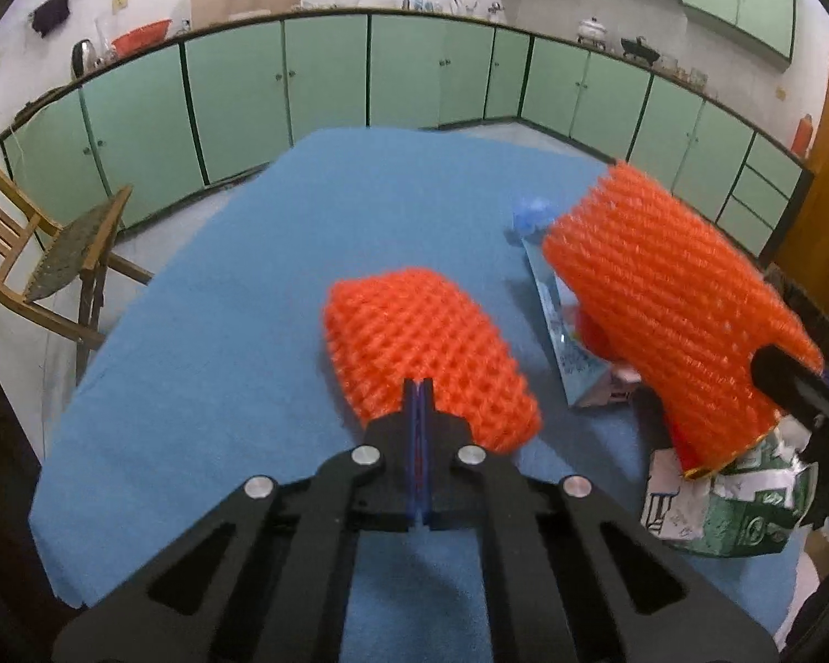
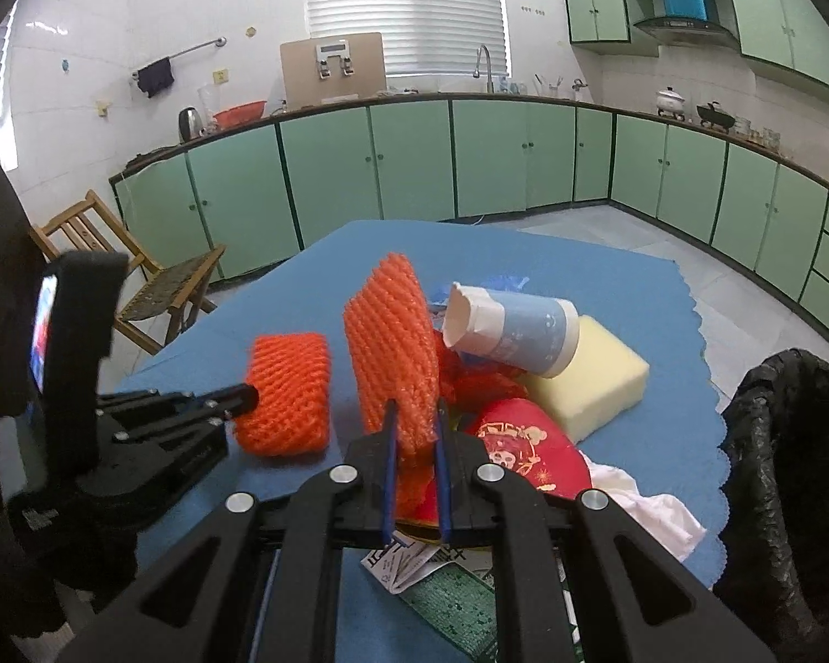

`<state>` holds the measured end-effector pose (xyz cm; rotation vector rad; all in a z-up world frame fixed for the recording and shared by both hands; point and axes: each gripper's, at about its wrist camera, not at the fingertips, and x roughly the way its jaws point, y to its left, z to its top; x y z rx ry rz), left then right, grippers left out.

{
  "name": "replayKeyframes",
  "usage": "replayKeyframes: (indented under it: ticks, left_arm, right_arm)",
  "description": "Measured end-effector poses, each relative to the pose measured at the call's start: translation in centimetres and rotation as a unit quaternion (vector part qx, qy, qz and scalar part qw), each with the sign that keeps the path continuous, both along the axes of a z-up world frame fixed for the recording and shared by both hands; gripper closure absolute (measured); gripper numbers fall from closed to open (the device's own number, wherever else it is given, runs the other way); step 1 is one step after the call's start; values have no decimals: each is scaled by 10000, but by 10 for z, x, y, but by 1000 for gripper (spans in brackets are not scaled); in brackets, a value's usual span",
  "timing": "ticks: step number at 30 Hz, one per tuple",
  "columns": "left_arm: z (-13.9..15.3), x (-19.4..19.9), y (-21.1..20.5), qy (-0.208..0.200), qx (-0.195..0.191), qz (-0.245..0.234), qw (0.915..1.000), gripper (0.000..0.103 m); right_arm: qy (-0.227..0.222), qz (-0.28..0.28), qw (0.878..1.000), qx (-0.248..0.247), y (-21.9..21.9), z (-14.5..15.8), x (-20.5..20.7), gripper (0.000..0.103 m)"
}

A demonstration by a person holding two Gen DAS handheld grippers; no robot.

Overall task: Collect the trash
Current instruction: 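Grasp an orange foam net with each gripper from the table, then carry both orange foam nets over the bin and release them inside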

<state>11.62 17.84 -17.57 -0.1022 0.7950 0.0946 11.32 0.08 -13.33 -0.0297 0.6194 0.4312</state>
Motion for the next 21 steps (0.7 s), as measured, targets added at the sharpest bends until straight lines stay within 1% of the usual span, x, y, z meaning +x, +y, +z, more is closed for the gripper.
replayKeyframes:
  ticks: [4,9,14,21]
  left_arm:
    - [20,-6,2,-243,52,21,9997,103]
    - [44,-13,2,-504,78,60,9987,103]
    - [68,-18,-11,-750,100,-57,9971,103]
    - [87,-23,-31,-991,40,-273,9947,103]
  right_arm:
    - [-121,53,9999,36,0,8,-4,92]
    - [-291,60,9995,145,-5,25,-9,92]
    - [-404,16,9987,310,-12,43,-12,92]
    - [-579,-176,9976,332,-30,60,-16,92]
